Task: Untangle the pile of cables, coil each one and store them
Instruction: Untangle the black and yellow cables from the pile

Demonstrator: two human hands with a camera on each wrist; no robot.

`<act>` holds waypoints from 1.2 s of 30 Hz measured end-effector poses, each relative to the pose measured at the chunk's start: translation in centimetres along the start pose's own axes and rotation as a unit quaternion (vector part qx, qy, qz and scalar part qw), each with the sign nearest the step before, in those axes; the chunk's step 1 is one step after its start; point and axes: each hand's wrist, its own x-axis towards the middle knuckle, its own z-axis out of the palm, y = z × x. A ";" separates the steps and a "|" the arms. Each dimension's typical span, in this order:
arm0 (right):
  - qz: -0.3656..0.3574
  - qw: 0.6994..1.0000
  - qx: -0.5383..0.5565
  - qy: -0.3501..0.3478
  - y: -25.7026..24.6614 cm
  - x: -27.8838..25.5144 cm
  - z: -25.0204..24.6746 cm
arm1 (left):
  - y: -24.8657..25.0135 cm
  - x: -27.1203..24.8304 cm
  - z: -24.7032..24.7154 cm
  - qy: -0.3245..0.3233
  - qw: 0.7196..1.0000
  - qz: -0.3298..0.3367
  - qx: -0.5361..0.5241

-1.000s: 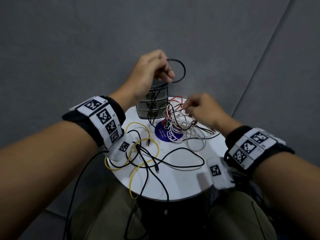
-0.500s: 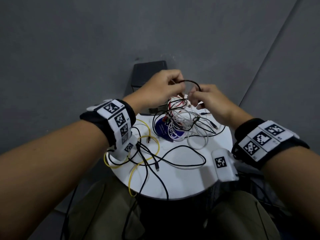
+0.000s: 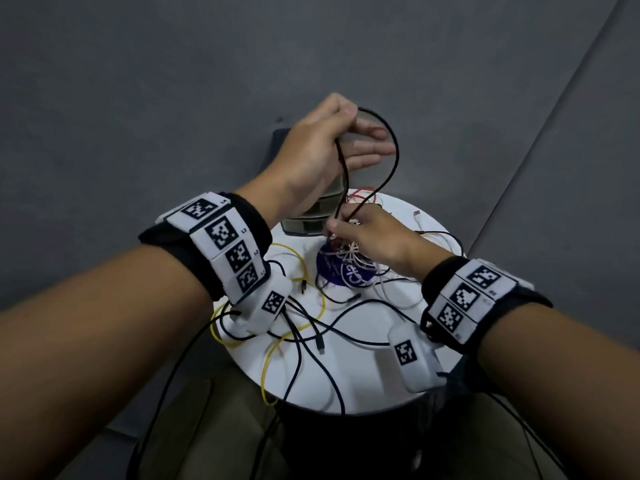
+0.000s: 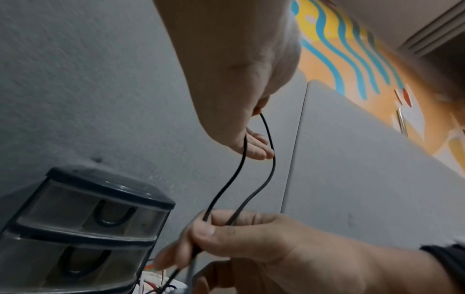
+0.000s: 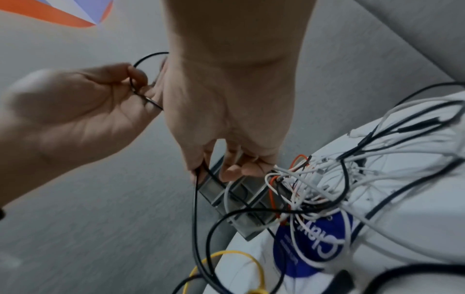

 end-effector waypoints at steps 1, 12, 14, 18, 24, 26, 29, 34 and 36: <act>-0.006 1.000 0.003 0.004 -0.1 0.0 -0.2 | 0.2 0.1 -0.3 0.015 1.000 0.010 0.001; -0.019 0.957 -0.082 0.279 1.9 2.9 -6.7 | -3.1 0.3 -4.6 0.140 0.955 -0.074 0.252; 0.027 0.960 -0.155 0.230 3.8 2.9 -7.2 | -4.5 0.1 -4.7 0.104 0.932 -0.124 0.325; 0.194 0.906 -0.373 0.044 7.3 1.3 -6.3 | -6.5 0.1 -3.9 0.019 0.900 -0.096 0.425; 0.213 0.903 -0.365 -0.076 9.4 0.3 -3.7 | -10.7 0.8 -3.5 -0.221 0.796 -0.159 0.541; 0.215 0.895 -0.375 -0.114 8.9 0.4 -3.5 | -12.2 0.9 -3.5 -0.261 0.749 -0.200 0.575; 0.215 0.890 -0.381 -0.130 9.0 1.3 -3.9 | -13.7 1.4 -3.4 -0.289 0.689 -0.252 0.615; 0.204 0.882 -0.393 -0.157 9.2 2.2 -4.2 | -14.1 2.1 -2.4 -0.302 0.634 -0.281 0.654; 0.203 0.880 -0.401 -0.154 9.3 2.7 -4.1 | -14.4 2.4 -2.4 -0.308 0.618 -0.283 0.665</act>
